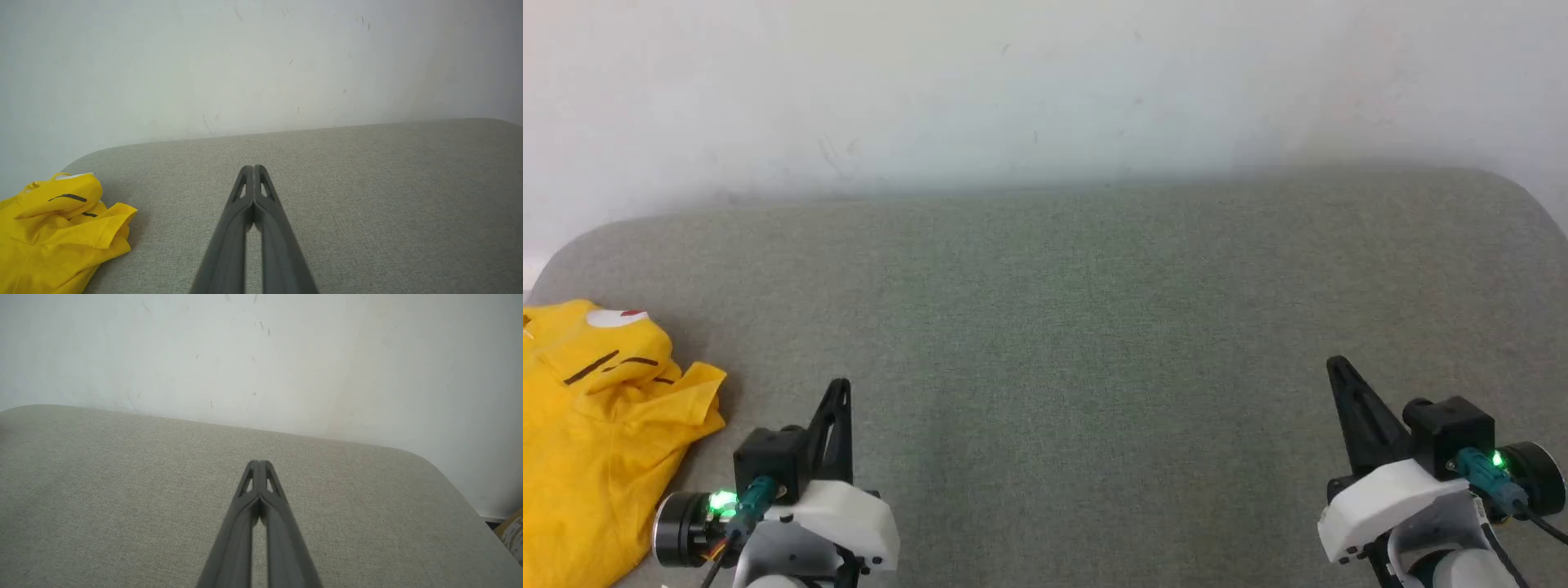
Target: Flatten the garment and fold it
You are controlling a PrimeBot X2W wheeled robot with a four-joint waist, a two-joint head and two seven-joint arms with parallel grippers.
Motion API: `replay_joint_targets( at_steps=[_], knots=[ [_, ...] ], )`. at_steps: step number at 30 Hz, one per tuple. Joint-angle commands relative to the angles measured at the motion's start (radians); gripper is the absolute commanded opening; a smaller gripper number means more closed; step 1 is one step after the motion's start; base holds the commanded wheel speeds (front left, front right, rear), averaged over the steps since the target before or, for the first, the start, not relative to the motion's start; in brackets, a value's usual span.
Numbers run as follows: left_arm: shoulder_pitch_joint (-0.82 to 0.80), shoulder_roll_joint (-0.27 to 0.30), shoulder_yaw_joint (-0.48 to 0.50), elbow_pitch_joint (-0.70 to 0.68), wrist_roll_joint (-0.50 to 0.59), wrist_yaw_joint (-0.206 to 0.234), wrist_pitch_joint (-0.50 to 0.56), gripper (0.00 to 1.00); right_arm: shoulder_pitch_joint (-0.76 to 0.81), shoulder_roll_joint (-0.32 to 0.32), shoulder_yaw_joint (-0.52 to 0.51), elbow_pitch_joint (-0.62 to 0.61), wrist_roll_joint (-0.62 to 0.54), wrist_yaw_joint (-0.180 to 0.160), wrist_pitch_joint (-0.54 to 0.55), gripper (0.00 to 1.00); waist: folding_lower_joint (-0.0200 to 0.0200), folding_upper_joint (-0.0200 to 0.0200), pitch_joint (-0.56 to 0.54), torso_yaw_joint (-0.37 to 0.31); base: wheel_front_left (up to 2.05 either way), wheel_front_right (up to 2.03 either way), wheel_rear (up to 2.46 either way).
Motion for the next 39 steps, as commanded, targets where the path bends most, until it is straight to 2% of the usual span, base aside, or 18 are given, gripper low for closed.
replay_joint_targets(
  at_steps=[1, 39],
  knots=[
    [-0.012, -0.005, 0.004, -0.004, 0.006, -0.002, 0.0, 0.0, -0.007, 0.004, 0.0, -0.006, -0.002, -0.002, 0.0, 0.0, 0.0, -0.0001, 0.0, 0.0, 0.0, 0.0, 0.0],
    [-0.012, -0.005, 0.004, -0.004, 0.006, -0.002, 0.0, 0.0, -0.007, 0.004, 0.0, -0.006, -0.002, -0.002, 0.0, 0.0, 0.0, -0.0001, 0.0, 0.0, 0.0, 0.0, 0.0]
  ],
)
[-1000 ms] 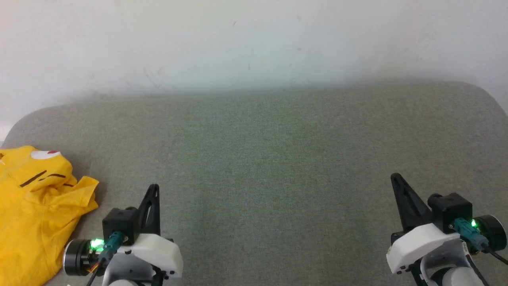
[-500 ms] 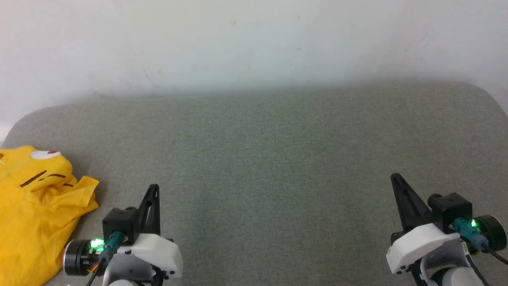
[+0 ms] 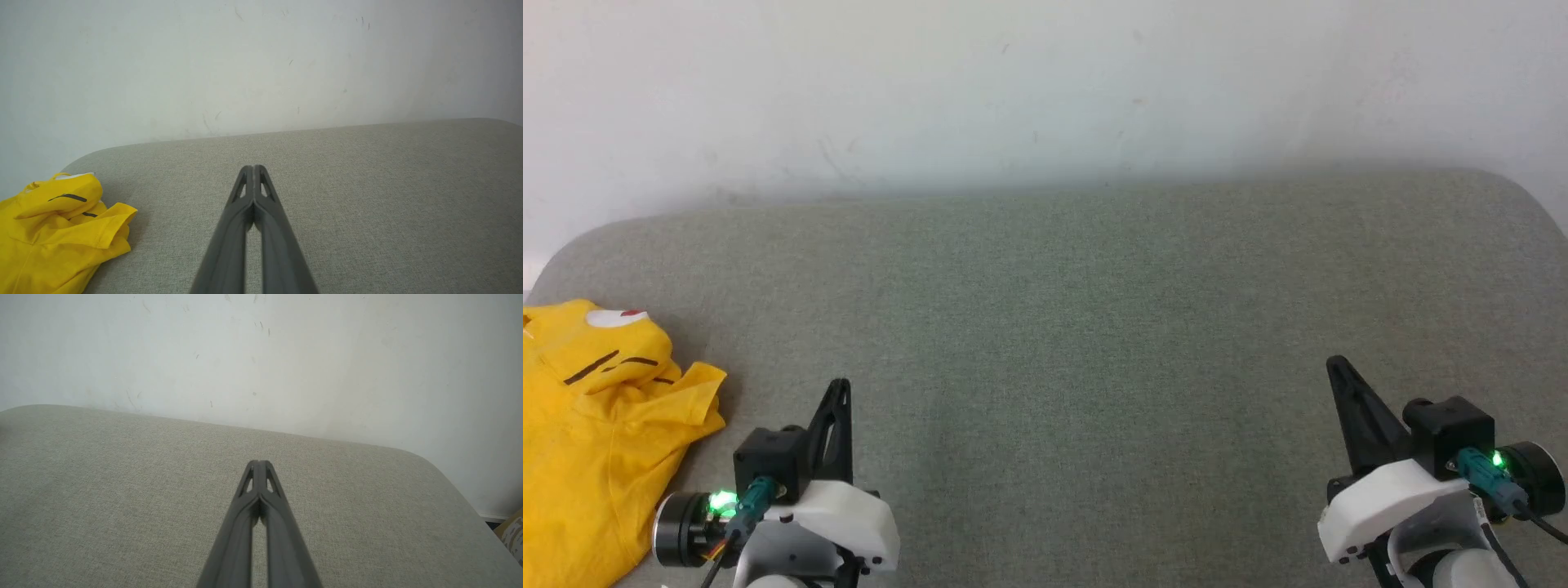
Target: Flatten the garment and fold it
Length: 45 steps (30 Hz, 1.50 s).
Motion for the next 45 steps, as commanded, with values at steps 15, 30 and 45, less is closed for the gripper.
replay_joint_targets(
  at_steps=[15, 30, 45],
  knots=[
    [0.009, 0.001, -0.002, 0.001, -0.007, -0.001, -0.01, 1.0, 0.007, -0.001, -0.007, 0.009, 0.01, 0.0, -0.01, 1.0, 0.0, 0.0, -0.005, -0.001, 0.0, 0.0, 0.0],
    [0.037, 0.0, -0.007, -0.006, -0.026, -0.001, -0.041, 1.0, 0.026, -0.001, -0.043, 0.016, 0.035, 0.0, -0.041, 1.0, 0.0, 0.0, -0.021, -0.003, 0.0, 0.0, 0.0],
    [0.058, -0.001, 0.002, -0.006, -0.039, 0.0, -0.073, 1.0, 0.04, 0.0, -0.079, 0.012, 0.037, 0.0, -0.073, 1.0, 0.0, 0.0, -0.035, 0.018, 0.0, 0.0, 0.0]
  ],
)
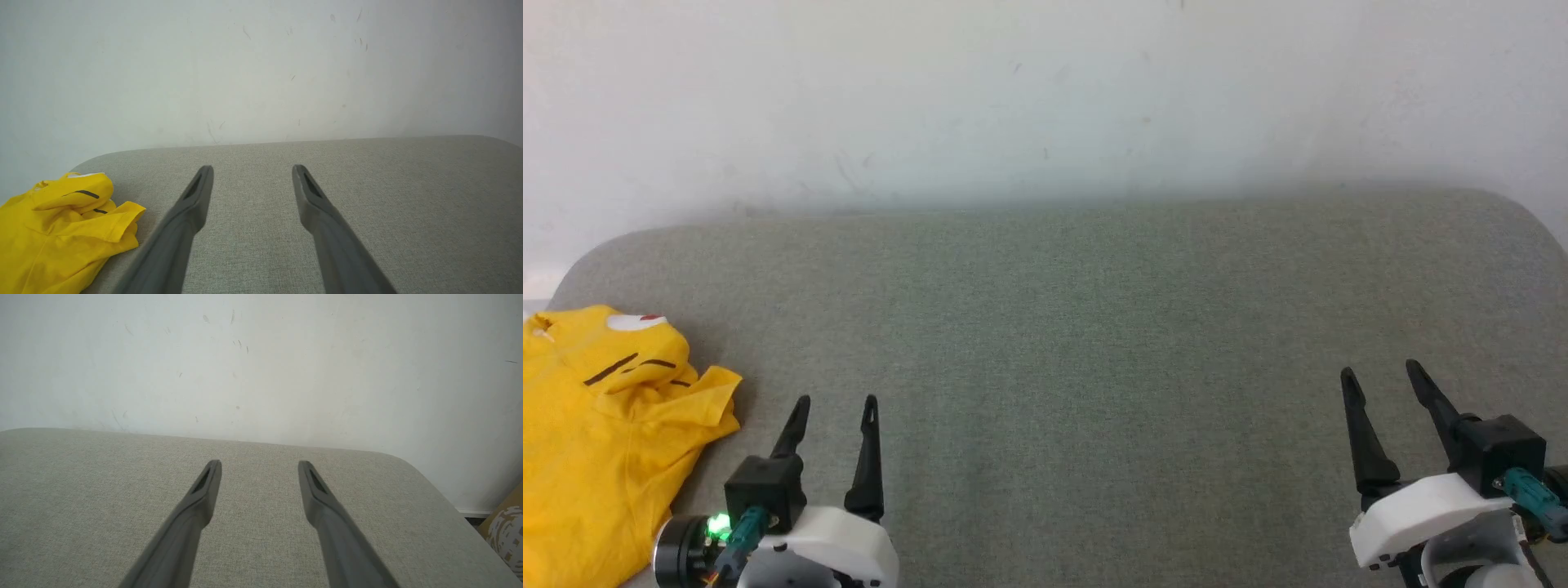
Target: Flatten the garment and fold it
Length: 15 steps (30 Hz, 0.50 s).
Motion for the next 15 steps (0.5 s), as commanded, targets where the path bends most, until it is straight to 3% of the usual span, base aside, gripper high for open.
replay_joint_targets(
  at_steps=[1, 15],
  knots=[
    [0.018, -0.001, 0.003, -0.001, -0.008, 0.001, -0.011, 1.0, 0.015, 0.002, -0.007, 0.0, 0.009, -0.001, -0.011, 1.0, 0.0, -0.0001, -0.001, 0.006, 0.0, 0.0, 0.0],
    [0.036, -0.002, 0.007, -0.005, -0.021, 0.007, -0.041, 1.0, 0.023, 0.002, 0.001, -0.011, 0.012, -0.001, -0.04, 1.0, 0.0, -0.0001, -0.002, 0.082, 0.0, 0.0, 0.0]
  ],
)
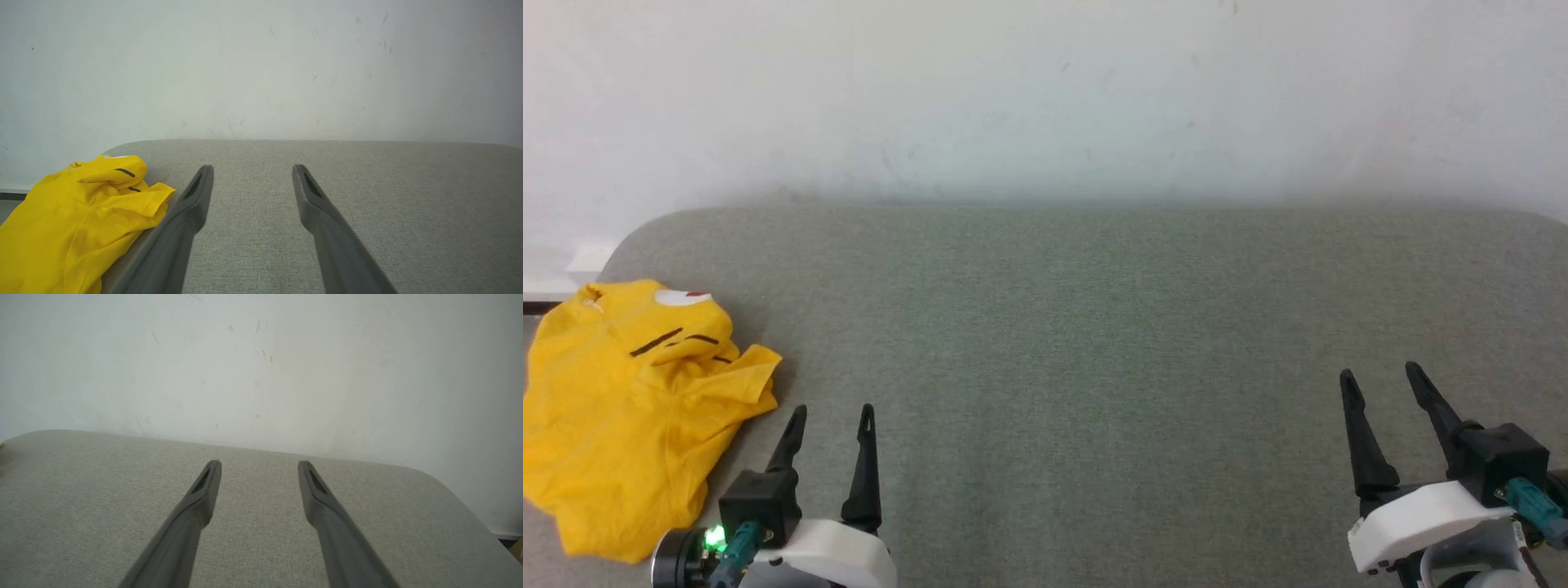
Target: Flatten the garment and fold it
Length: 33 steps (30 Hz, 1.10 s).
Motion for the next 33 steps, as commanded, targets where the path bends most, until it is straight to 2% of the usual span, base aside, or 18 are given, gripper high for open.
replay_joint_targets(
  at_steps=[1, 33],
  knots=[
    [0.01, -0.002, 0.004, -0.004, -0.007, 0.006, -0.012, 1.0, 0.01, 0.002, -0.003, -0.005, 0.008, -0.001, -0.009, 1.0, 0.0, -0.0001, 0.001, 0.021, 0.0, 0.0, 0.0],
    [0.038, -0.004, 0.007, 0.002, -0.046, 0.024, -0.077, 1.0, 0.008, 0.003, 0.044, 0.008, 0.007, -0.001, -0.073, 1.0, 0.0, -0.0001, 0.009, 0.345, 0.0, 0.0, 0.0]
  ],
)
